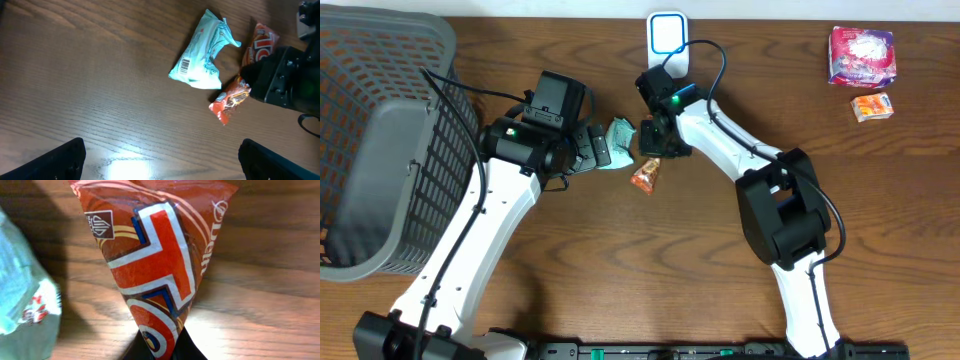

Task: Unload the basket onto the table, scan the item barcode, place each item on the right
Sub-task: 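Grasp the red snack bar with the right gripper and lift it, then hold the red bar over the scanner, then place it at right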

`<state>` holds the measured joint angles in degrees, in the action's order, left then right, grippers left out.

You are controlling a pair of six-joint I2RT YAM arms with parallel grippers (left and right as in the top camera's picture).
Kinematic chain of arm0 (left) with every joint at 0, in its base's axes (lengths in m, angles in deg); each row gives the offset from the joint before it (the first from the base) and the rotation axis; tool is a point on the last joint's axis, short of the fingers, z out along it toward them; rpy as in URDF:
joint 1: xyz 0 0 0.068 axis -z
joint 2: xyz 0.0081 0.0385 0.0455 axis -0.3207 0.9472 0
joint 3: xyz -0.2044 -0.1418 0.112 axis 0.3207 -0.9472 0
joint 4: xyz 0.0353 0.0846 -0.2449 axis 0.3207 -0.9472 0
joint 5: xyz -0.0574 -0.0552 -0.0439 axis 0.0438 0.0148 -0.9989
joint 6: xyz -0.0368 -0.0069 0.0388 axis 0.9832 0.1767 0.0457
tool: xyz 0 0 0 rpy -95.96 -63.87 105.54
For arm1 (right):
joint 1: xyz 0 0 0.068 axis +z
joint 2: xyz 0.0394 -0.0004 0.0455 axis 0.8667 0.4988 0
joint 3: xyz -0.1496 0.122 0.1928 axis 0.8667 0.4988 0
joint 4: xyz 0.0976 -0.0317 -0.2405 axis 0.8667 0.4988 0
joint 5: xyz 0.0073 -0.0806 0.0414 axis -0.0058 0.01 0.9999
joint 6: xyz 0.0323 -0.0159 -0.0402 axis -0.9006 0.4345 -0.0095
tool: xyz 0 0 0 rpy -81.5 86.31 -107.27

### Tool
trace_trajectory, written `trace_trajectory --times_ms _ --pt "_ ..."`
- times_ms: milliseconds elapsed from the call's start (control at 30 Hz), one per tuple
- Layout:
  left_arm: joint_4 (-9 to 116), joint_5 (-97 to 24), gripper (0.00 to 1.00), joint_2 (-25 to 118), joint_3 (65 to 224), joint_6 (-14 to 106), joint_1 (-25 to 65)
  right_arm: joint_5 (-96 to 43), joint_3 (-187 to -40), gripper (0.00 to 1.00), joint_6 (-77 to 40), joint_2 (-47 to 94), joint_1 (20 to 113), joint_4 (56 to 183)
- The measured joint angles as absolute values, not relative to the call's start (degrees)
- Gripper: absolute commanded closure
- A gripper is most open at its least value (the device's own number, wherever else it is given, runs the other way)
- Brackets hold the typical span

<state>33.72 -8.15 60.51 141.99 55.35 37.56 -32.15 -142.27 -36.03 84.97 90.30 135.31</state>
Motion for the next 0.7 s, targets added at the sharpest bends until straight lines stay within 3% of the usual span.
trace_trajectory --times_ms 267,533,700 --pt "33.72 -8.15 0.02 60.51 141.99 55.35 37.56 -37.72 -150.27 0.99 -25.96 84.68 87.24 133.97" --pt "33.78 -8.15 0.02 60.51 141.99 55.35 37.56 -44.30 -155.65 0.99 -14.68 81.93 84.20 110.80" --pt "33.74 -8.15 0.02 60.51 141.99 55.35 37.56 -44.76 -154.92 0.99 -12.65 81.99 83.56 104.88"
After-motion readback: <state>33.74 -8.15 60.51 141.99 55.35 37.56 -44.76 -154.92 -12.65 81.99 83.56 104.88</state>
